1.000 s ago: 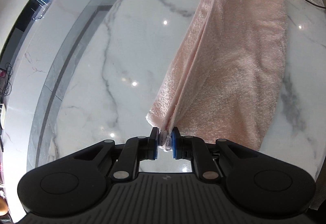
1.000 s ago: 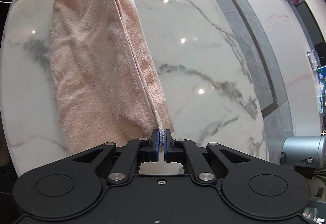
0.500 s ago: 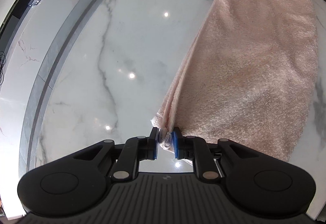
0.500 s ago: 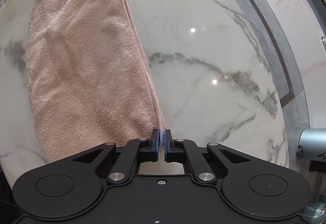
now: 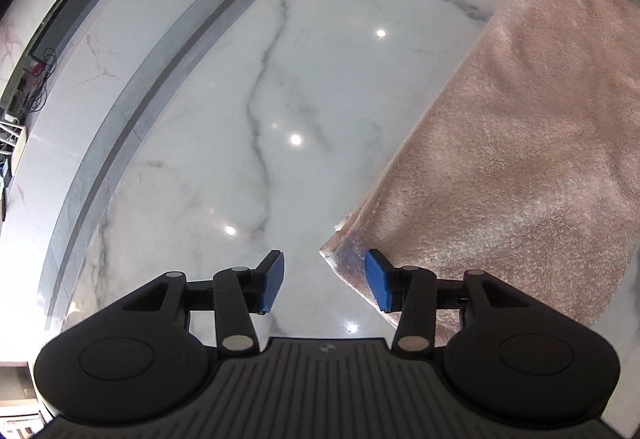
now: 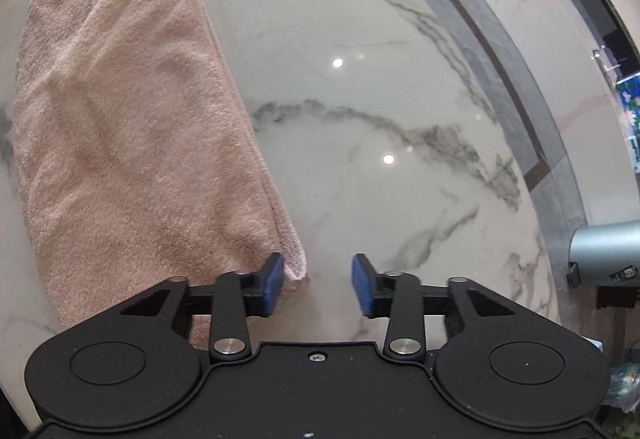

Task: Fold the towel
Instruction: 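Withdraw both tools from the folded towel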

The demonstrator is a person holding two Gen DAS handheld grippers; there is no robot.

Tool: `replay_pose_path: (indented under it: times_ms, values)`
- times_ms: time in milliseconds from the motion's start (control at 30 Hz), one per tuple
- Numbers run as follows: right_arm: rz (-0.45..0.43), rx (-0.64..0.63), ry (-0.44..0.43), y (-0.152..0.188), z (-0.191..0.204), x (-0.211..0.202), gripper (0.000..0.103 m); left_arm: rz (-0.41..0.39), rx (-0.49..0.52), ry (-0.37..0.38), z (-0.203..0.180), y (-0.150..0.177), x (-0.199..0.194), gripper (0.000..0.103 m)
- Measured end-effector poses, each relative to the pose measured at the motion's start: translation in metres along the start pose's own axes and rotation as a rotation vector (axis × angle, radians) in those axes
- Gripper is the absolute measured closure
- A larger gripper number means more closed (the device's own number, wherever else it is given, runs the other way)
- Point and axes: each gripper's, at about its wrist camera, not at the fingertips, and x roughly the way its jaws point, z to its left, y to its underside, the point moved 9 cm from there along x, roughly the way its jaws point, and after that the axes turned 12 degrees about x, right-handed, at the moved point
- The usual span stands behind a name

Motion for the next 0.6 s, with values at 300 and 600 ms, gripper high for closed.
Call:
replay_pose_path:
  times_ms: [300, 600]
  values:
    - [-0.12, 0.304, -0.063, 0.009, 0.006, -0.055, 0.05, -0.092, -0.162, 0.014, -0.013, 0.014, -0.057, 0.059]
    - [-0.153, 0.599, -0.011, 0.022, 0.029, -0.031, 0.089, -0.221, -0.507, 0.048, -0.045, 0.009, -0.044, 0.065]
